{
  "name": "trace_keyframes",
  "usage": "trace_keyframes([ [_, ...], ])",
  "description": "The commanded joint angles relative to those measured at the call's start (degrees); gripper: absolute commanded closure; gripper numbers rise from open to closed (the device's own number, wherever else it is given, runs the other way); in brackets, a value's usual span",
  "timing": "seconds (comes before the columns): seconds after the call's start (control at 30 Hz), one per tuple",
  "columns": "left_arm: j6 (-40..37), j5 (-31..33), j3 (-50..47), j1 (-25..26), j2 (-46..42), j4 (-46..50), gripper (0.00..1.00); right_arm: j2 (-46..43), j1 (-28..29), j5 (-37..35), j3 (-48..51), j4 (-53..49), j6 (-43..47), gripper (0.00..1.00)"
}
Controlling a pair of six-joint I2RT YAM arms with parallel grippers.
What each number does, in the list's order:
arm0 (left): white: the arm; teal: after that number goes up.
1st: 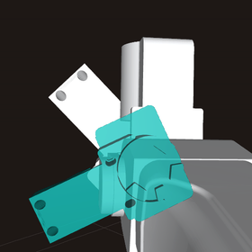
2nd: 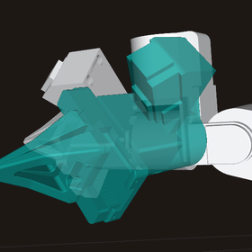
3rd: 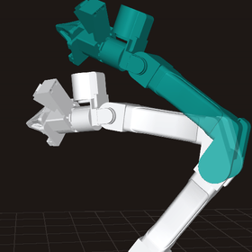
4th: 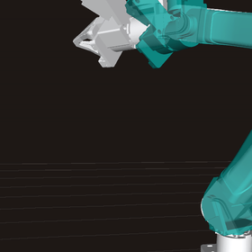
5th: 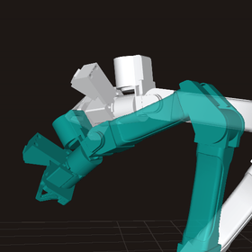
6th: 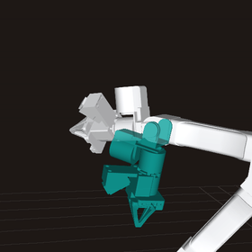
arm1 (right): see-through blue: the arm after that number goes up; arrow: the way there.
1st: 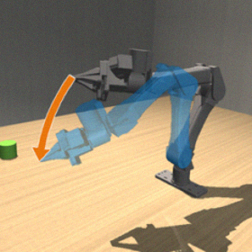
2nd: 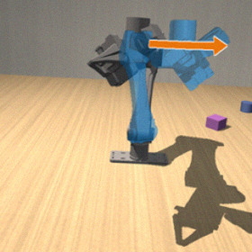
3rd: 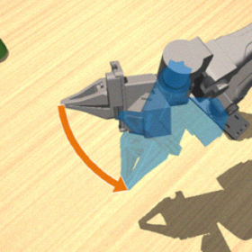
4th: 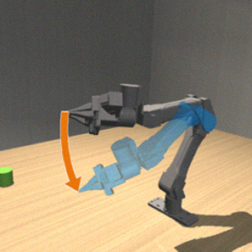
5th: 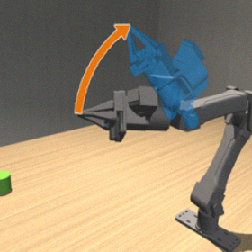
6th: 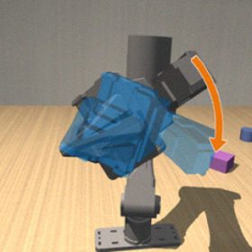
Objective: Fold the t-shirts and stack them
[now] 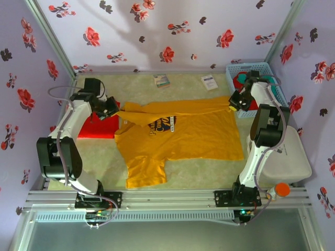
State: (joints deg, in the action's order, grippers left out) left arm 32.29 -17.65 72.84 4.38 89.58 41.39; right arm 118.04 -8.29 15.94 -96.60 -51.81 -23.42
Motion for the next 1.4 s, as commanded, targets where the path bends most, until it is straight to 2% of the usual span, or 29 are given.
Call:
trace_keyframes([
  [0.0,1.4,-0.6,-2.3,0.5,-2.1,-2.1,1.0,1.5,0.4,-4.2,-2.3,-4.1,2.5,1.0],
  [0.33,0.6,1.7,-5.6,0.4,-2.9,-2.2,1.0,3.5,2.2,-8.3,-2.5,-5.7,3.6,0.98],
  [0.5,-0.9,4.2,-4.9,0.5,-2.7,-0.2,1.0,3.5,2.9,-9.9,-2.7,-6.2,3.9,0.83],
  [0.6,-1.7,3.9,-5.0,0.5,-2.3,1.0,1.0,3.3,3.1,-10.9,-2.9,-6.4,3.9,0.77],
  [0.63,-2.1,4.1,-5.3,0.5,-2.2,1.3,0.97,3.2,3.2,-10.9,-3.0,-6.4,3.9,0.75],
  [0.7,-2.7,4.6,-6.0,0.5,-2.2,1.6,0.81,2.6,3.5,-11.0,-3.0,-6.1,3.8,0.65],
  [0.73,-2.8,4.3,-6.2,0.5,-2.2,1.8,0.78,2.5,3.7,-10.7,-3.0,-5.9,3.8,0.63],
  [0.87,-3.7,1.8,-6.1,0.5,-3.3,2.5,0.71,0.8,4.5,-7.1,-2.6,-4.3,3.1,0.53],
  [0.97,-4.9,2.4,-3.9,0.3,-3.2,3.5,0.68,-0.5,5.4,-6.2,-2.3,-2.9,2.4,0.49],
  [1.1,-5.8,2.0,1.6,-0.6,1.8,1.6,0.67,-2.1,6.7,-5.0,-0.7,1.0,0.9,0.46],
  [1.27,-8.2,-1.5,11.3,-0.4,13.6,-0.5,0.71,-3.6,8.2,-2.5,3.3,9.1,-2.1,0.43],
  [1.37,-7.8,-2.1,14.9,-0.4,18.7,-3.2,0.69,-3.1,8.8,-2.5,3.9,12.4,-3.2,0.38],
])
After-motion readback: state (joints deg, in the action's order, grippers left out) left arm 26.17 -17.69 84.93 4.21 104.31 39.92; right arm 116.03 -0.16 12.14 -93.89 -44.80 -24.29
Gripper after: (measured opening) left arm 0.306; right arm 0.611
